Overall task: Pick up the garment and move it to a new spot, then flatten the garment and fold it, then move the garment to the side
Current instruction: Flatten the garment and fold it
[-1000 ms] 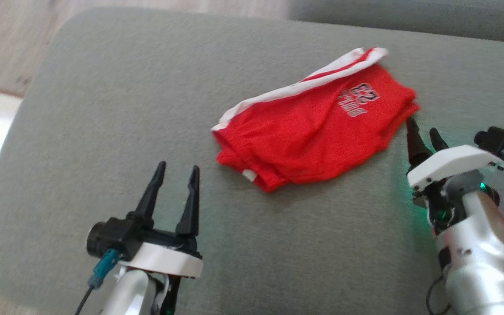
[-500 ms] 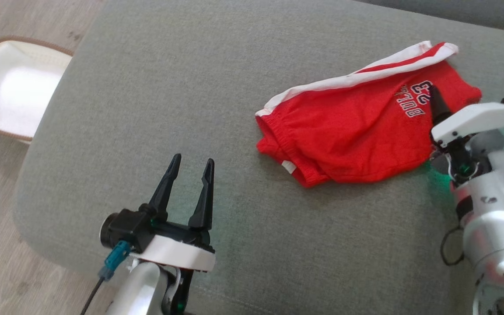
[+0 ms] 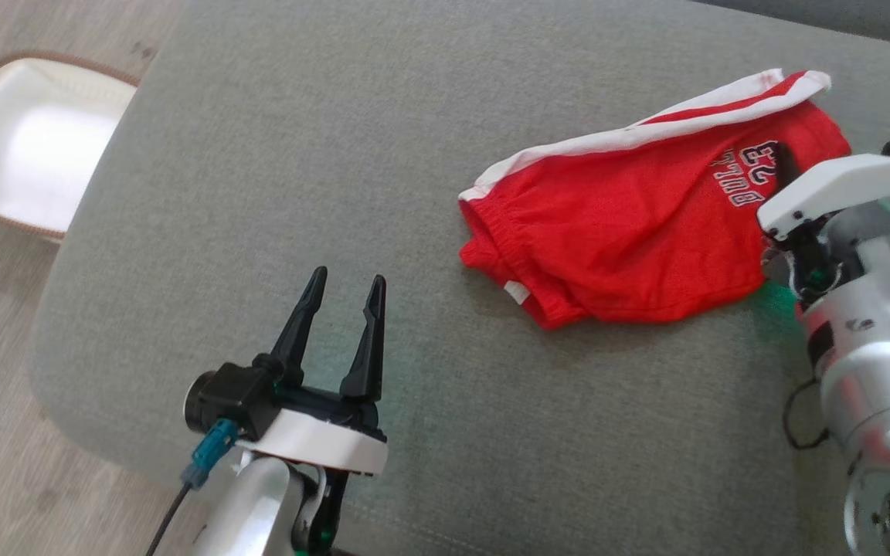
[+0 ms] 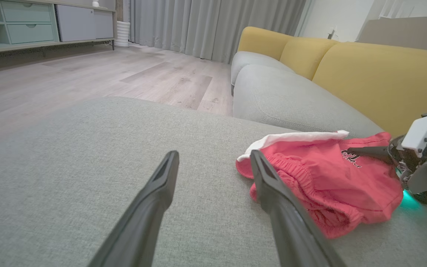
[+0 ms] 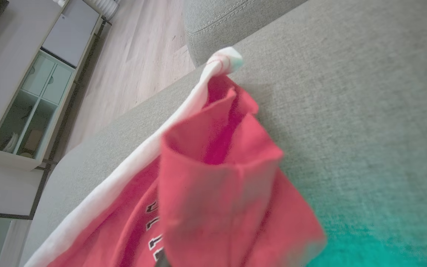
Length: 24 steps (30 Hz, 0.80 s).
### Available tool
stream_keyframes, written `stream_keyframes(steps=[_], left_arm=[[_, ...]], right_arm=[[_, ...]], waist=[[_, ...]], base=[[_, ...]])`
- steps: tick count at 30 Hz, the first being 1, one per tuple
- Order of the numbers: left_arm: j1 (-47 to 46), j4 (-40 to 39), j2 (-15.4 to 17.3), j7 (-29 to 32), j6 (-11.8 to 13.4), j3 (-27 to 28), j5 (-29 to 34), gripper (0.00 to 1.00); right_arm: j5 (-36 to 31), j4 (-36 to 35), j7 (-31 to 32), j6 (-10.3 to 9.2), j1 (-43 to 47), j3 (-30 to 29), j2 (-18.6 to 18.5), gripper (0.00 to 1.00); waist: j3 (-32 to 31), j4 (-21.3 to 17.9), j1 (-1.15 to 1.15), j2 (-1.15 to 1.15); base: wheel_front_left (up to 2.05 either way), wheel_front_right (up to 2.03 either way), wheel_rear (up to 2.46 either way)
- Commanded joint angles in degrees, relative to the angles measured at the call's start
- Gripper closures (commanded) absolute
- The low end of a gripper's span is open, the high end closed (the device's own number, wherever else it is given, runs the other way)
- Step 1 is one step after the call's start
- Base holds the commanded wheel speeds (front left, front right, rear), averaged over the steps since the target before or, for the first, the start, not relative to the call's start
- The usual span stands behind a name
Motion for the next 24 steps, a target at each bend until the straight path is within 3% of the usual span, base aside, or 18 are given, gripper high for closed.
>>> stream_keyframes(steps=[1,10,24], left_arm=[[-1.5,-1.4,0.2,-0.5,0.2,1.9,0.1,0.0],[-0.2,-0.7,0.2,-0.5,-0.3,3.5,1.9,0.0],[4.3,-0.6,0.2,-0.5,-1.1,7.3,3.9,0.0]], right_arm=[[0.4,0.0,-1.6,-0.04,1.4,0.9,2.0,1.0],[3.8,-4.5,-9.4,-0.04,6.2,2.0,3.6,1.0],[10.9,-15.3,-17.6,-0.04,23.4,7.7,5.1,1.0]], waist=[[-0.9,-1.1,-0.01,0.0],[-5.8,-7.8,-0.01,0.0],[-12.5,-19.5,-0.01,0.0]], base=[[0.0,0.0,0.0],[0.0,0.0,0.0],[0.0,0.0,0.0]])
